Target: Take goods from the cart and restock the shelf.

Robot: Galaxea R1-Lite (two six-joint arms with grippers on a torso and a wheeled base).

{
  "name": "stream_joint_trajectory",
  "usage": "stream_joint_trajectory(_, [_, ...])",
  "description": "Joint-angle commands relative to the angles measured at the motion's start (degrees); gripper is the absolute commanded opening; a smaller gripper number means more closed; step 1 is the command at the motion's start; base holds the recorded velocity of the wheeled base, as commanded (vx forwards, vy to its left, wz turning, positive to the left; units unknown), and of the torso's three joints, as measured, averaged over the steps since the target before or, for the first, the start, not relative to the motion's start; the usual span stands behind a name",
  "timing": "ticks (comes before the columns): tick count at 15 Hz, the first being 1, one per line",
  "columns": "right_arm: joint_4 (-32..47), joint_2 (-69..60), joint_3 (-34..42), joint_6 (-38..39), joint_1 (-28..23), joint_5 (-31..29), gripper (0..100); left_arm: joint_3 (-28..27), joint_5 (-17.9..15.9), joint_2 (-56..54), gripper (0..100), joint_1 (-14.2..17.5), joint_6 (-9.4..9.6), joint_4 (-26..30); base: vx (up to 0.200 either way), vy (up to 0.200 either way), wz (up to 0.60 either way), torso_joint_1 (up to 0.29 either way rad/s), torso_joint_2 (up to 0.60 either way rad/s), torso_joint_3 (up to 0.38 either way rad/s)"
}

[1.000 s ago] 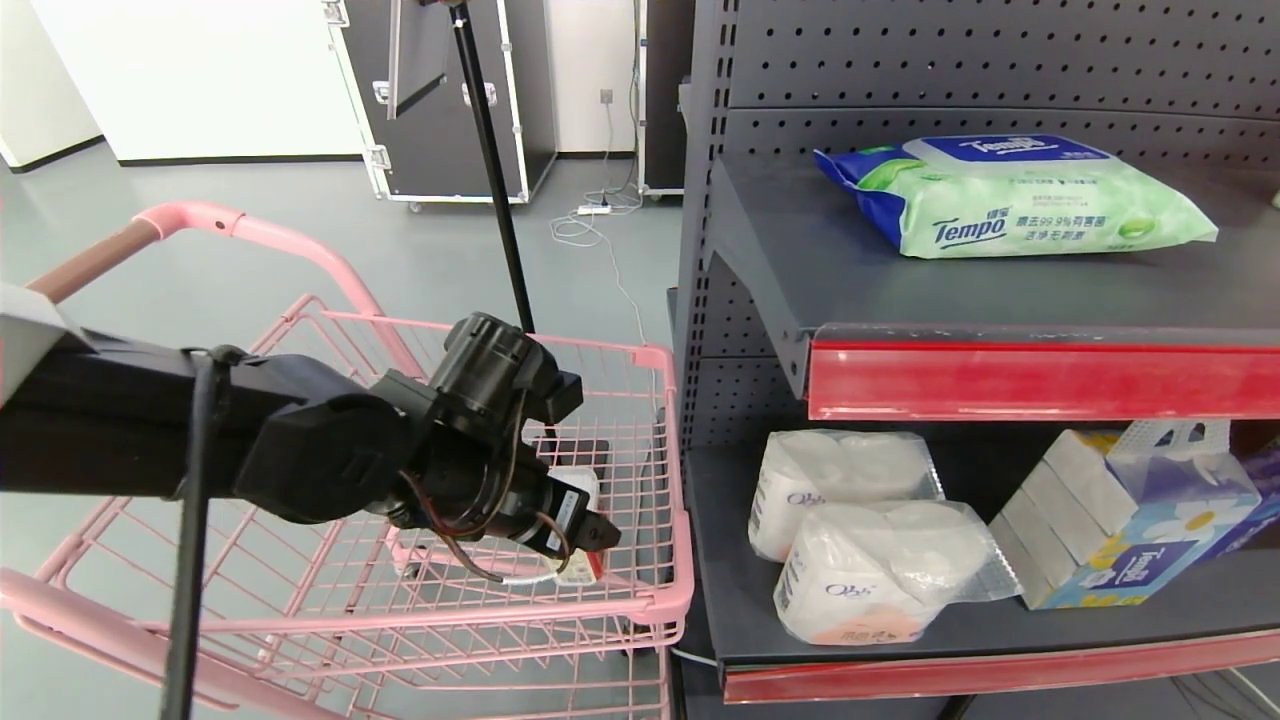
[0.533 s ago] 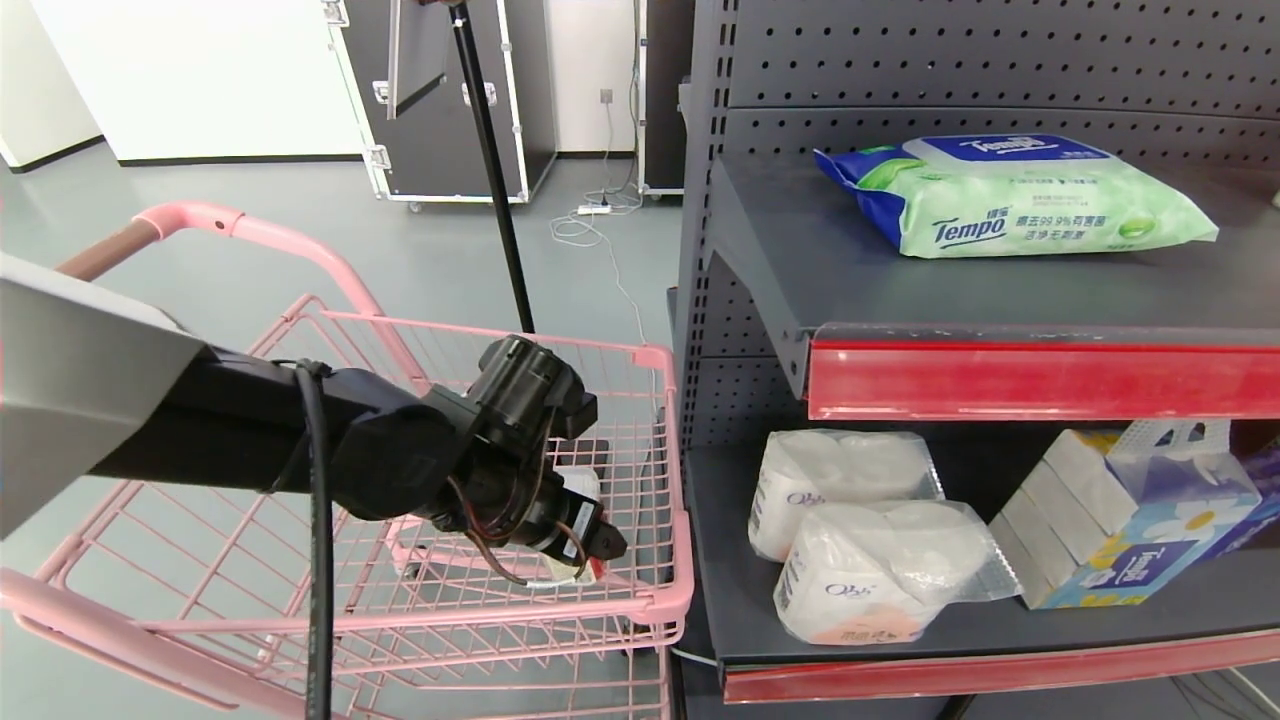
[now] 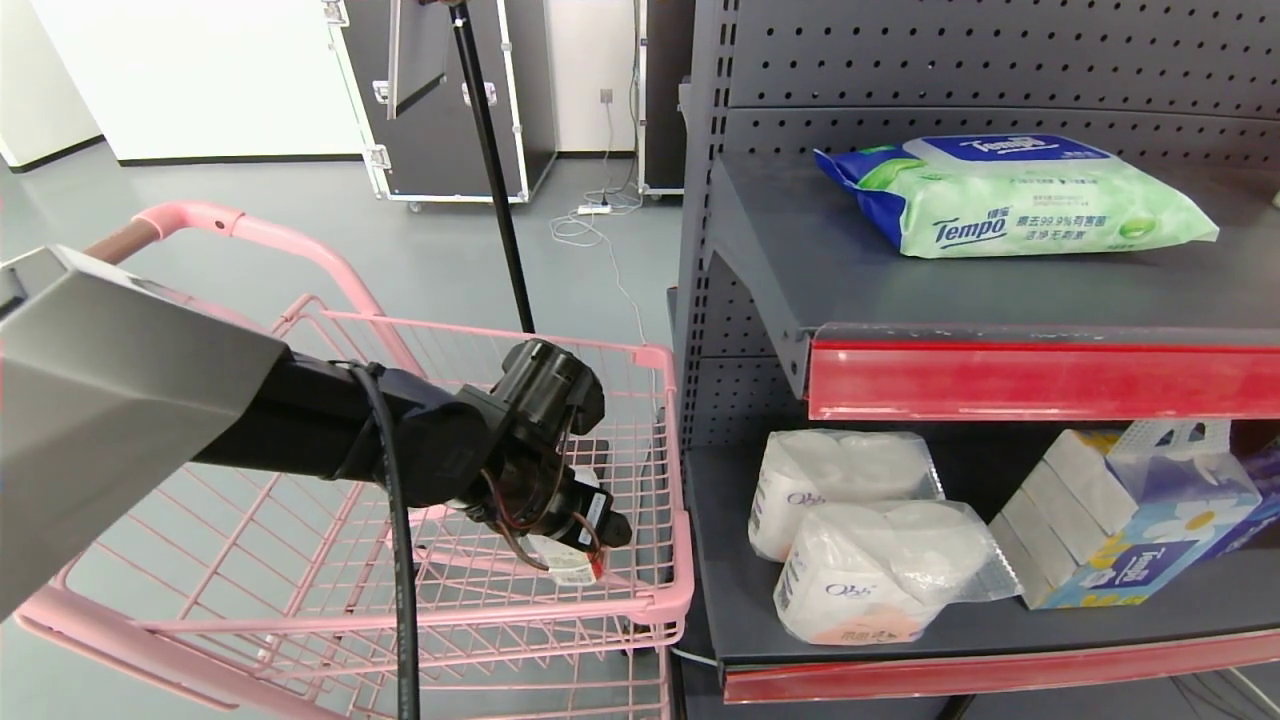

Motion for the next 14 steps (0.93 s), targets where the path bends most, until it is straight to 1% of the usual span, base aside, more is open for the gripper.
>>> stream_joint_trajectory(1, [0.02,-0.02,0.01,-0.01,-0.01,0.01,100,-0.63,0.30,1.00,100,0.08,-0.45,0.01,0.000,0.000,0.00,0.000,0.00,0.000])
stream_joint_trajectory(11, [0.02,-0.02,0.01,-0.01,0.08,0.01,100,-1.07,0.65,1.52,100,0.17,-0.45,0.01,0.000,0.000,0.00,0.000,0.00,0.000])
stream_joint_trajectory(12, [0.02,-0.02,0.01,-0.01,-0.01,0.01,100,-0.72,0.74,1.52,0,0.08,-0.45,0.01,0.000,0.000,0.00,0.000,0.00,0.000])
stream_joint_trajectory(14, [0.02,-0.02,0.01,-0.01,-0.01,0.01,100,0.24,0.74,1.43,0,0.08,-0.36,0.10,0.000,0.000,0.00,0.000,0.00,0.000])
